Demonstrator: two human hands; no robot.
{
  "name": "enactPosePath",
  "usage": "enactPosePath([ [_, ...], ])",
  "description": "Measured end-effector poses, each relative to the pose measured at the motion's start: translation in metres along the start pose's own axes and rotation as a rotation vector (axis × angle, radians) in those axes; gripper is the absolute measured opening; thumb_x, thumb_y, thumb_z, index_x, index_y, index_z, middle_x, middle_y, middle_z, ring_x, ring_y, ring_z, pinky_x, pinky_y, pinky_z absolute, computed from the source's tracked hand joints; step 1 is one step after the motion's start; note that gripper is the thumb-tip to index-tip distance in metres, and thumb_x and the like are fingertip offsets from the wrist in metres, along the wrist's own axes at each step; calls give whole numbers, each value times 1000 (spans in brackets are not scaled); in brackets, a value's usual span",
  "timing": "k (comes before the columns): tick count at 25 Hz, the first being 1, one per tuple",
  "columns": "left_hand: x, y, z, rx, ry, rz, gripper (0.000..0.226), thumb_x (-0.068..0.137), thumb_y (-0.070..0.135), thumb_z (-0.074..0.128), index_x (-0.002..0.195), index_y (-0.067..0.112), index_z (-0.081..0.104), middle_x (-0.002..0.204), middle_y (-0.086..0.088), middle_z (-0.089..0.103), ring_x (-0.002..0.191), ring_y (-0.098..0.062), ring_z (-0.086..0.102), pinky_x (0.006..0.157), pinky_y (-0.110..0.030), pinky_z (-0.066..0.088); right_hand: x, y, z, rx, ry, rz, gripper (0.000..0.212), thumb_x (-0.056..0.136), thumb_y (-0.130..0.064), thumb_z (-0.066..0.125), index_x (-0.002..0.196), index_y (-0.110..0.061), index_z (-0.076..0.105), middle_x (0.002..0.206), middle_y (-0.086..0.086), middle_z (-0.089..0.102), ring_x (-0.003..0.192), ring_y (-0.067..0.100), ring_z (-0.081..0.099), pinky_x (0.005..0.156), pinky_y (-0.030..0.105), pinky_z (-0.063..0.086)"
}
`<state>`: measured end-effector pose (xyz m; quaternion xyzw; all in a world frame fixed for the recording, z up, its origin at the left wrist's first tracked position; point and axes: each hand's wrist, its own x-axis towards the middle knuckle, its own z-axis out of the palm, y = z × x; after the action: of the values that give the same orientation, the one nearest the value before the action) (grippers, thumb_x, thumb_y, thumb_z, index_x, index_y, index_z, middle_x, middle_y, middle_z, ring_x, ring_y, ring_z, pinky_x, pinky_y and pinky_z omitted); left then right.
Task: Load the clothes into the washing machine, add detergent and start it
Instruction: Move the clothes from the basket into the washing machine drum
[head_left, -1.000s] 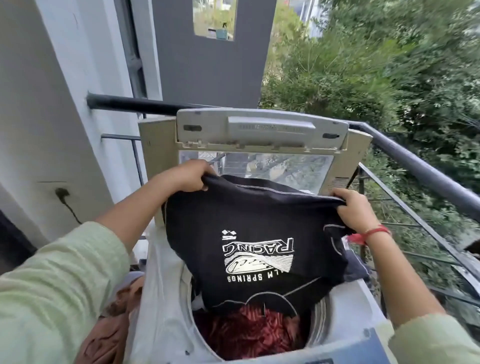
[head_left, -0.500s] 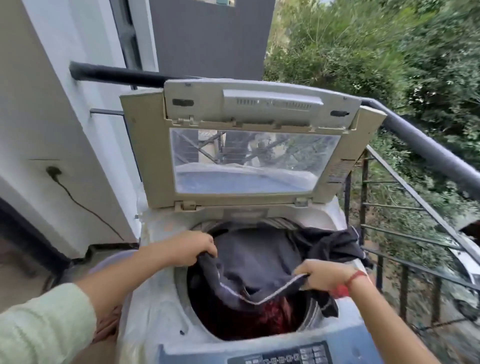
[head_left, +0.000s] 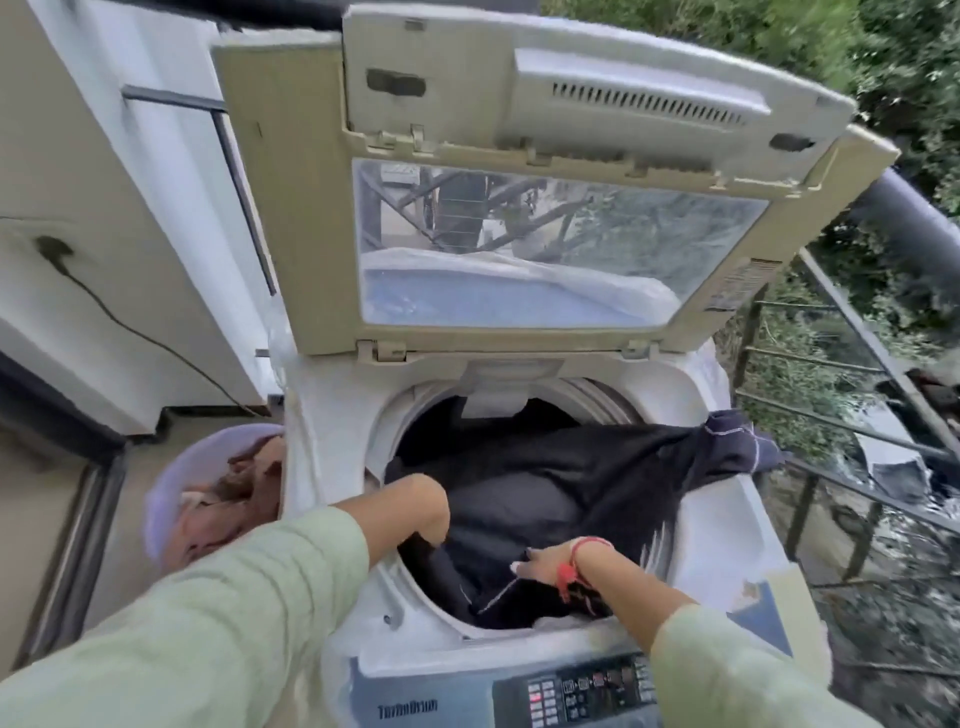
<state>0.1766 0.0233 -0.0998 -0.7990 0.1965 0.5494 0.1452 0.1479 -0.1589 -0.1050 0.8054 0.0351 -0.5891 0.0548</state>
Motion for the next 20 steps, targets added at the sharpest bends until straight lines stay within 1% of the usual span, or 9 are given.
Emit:
enactPosePath([
  [2, 9, 8, 6, 91, -62, -33, 46, 99, 31, 37, 140, 9, 37, 145, -9, 38, 129, -36, 38, 107, -49, 29, 14, -19, 3, -94, -60, -13, 68, 92, -58, 30, 144, -14, 33, 150, 8, 33, 136, 26, 33, 113, 39, 24],
  [4, 13, 11, 12, 131, -90, -30, 44, 99, 27, 39, 140, 9, 38, 145, -9, 37, 130, -35, 36, 108, -49, 27, 20, -39, 5, -15, -172, -120, 60, 94, -49, 38, 143, -13, 35, 150, 6, 33, 135, 28, 34, 111, 38, 26],
  [7, 33, 6, 24, -114, -59, -20, 37, 93, 26, 46, 124, 9, 56, 130, -10, 54, 115, -32, 52, 98, -39, 44, 26, -52, 8, -31, -261, -237, 49, 96, -34, 44, 140, -13, 39, 147, 9, 38, 133, 30, 37, 108, 40, 31],
  [9, 40, -6, 25, -387, 202, -11, 28, 88, 21, 49, 108, 7, 64, 114, -12, 63, 102, -30, 59, 85, -36, 50, 31, -44, -7, -165, 102, -301, 38, 91, -23, 51, 126, -7, 53, 131, 15, 53, 123, 34, 49, 98, 41, 43],
  [11, 45, -12, 19, -530, 489, -74, 23, 85, 16, 53, 105, 8, 62, 112, -13, 59, 100, -29, 57, 84, -39, 50, 43, -21, -34, -212, 520, -202, 43, 85, -16, 55, 127, -11, 48, 131, 15, 49, 123, 37, 45, 93, 47, 45],
  [13, 53, -7, 10, -521, 555, -160, 48, 80, 22, 64, 125, 12, 48, 129, -13, 45, 117, -31, 45, 98, -44, 41, 64, 8, -56, -93, 453, 10, 80, 80, -24, 67, 144, -20, 20, 150, 14, 19, 134, 44, 24, 95, 65, 35],
  [15, 70, 8, 5, -549, 368, -224, 100, 69, 34, 78, 146, 17, 17, 149, -14, 19, 137, -40, 20, 108, -57, 25, 98, 26, -53, -95, 206, 155, 122, 69, -39, 78, 145, -32, -18, 154, 11, -20, 139, 50, 0, 95, 75, 20],
  [17, 97, 26, 12, -670, 131, -251, 132, 62, 38, 85, 148, 26, -14, 156, -13, -11, 140, -46, -1, 104, -69, 19, 135, 32, -37, -35, 99, 116, 127, 72, -40, 74, 139, -20, -31, 149, 20, -30, 141, 46, -2, 108, 66, 8],
  [20, 138, 39, 29, -800, -11, -266, 147, 57, 37, 89, 137, 35, -34, 150, -9, -34, 140, -46, -11, 100, -75, 18, 176, 32, -24, -10, 97, 19, 125, 74, -42, 73, 141, -15, -30, 149, 22, -29, 141, 44, -6, 112, 58, 3],
])
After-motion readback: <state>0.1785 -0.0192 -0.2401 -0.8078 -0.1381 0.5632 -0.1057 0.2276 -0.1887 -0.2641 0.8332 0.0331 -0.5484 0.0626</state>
